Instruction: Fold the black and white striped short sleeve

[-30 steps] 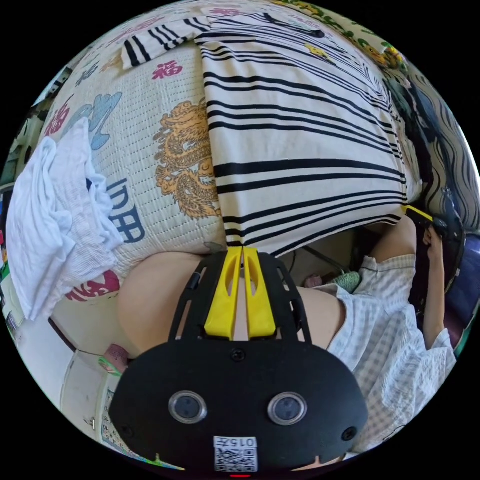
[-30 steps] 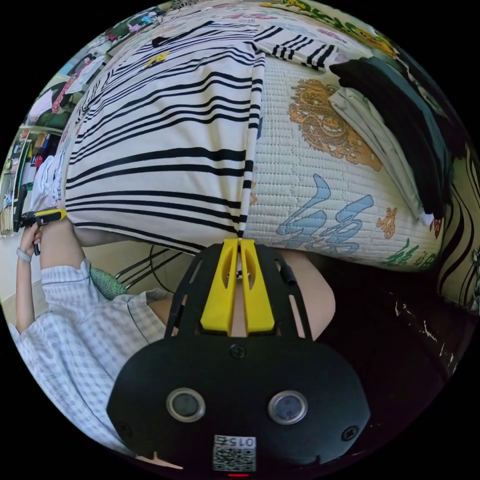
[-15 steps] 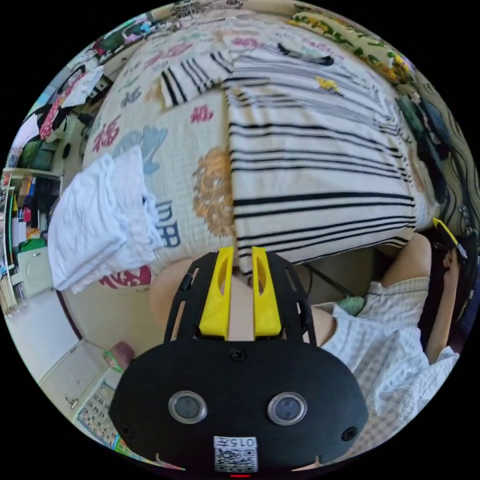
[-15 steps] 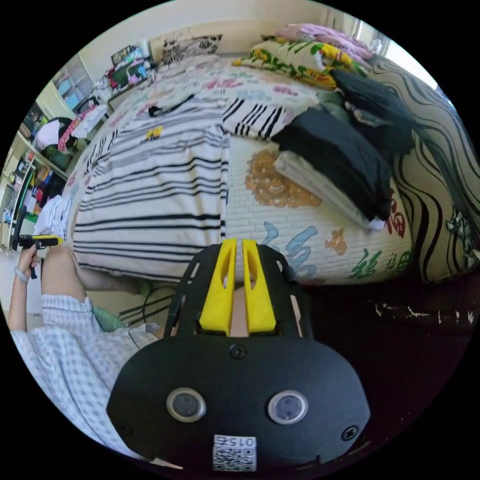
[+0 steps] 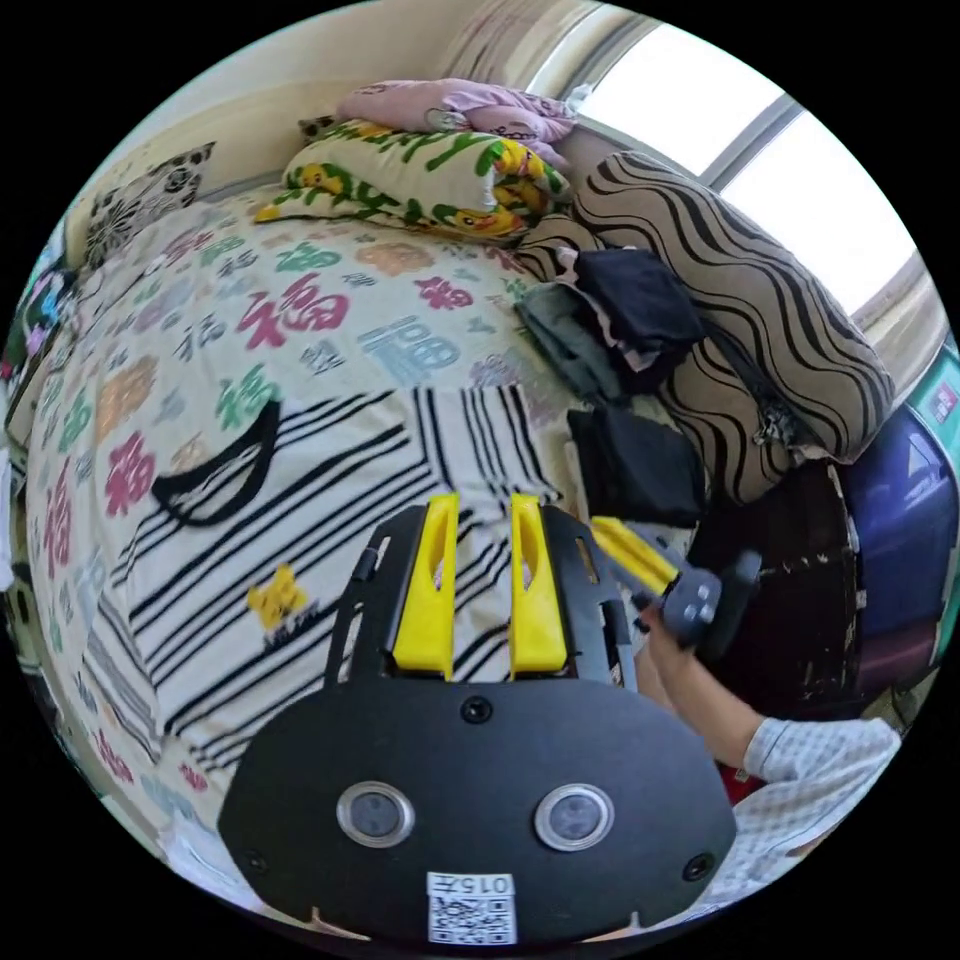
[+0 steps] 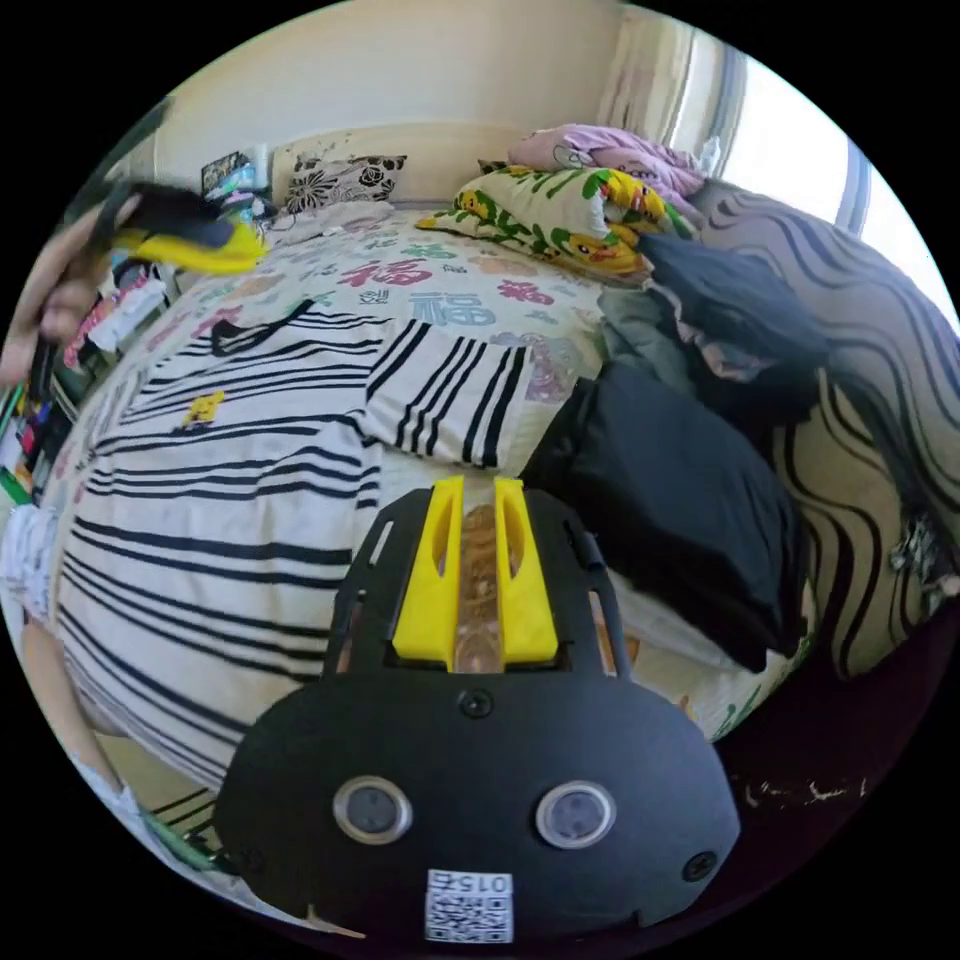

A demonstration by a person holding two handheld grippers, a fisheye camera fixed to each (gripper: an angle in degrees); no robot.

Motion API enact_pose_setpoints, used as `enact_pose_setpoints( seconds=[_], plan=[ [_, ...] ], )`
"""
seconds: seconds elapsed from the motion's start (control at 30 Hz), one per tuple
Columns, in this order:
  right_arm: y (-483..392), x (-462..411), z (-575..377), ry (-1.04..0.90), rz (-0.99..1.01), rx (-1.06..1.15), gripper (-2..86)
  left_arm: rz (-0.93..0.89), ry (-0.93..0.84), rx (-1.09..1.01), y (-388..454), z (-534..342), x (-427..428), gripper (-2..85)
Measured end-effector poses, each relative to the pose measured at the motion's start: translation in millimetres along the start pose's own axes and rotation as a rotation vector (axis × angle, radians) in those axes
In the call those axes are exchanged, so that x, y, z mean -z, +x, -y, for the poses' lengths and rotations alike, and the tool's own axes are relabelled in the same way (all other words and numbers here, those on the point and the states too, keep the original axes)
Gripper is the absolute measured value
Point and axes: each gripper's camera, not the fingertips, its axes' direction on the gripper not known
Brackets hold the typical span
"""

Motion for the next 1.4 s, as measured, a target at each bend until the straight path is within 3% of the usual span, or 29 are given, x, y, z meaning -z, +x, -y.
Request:
enact_pose_setpoints(
  seconds=[0.23, 0.53, 0.77, 1.07, 1.17, 1.33, 1.4],
  plan=[
    [-15, -31, 33, -0.059, -0.139, 0.135, 3.3, 0.014, -0.124, -0.064, 28, 112, -174, 9.3],
    [-12, -28, 46, -0.065, -0.076, 0.131, -0.9, 0.225, -0.275, -0.188, 14, 121, -293, 5.9],
    [1, 9, 55, 0.04, -0.053, 0.092, -1.0, 0.126, -0.097, -0.128, -54, 103, -217, 0.5],
    [-18, 56, 66, 0.171, 0.06, 0.105, -1.0, -0.092, 0.265, 0.181, -264, 3, 7, -0.1],
    [-10, 42, 74, 0.168, 0.175, 0.054, -0.7, -0.138, 0.277, 0.292, -340, -47, 40, -0.2],
    [9, -15, 130, -0.019, 0.581, -0.041, 3.6, -0.176, 0.267, 0.493, -439, -130, 54, -0.3],
    [4, -29, 153, -0.063, 0.625, -0.033, 5.3, -0.2, 0.263, 0.542, -462, -145, 53, -0.3]
  ],
)
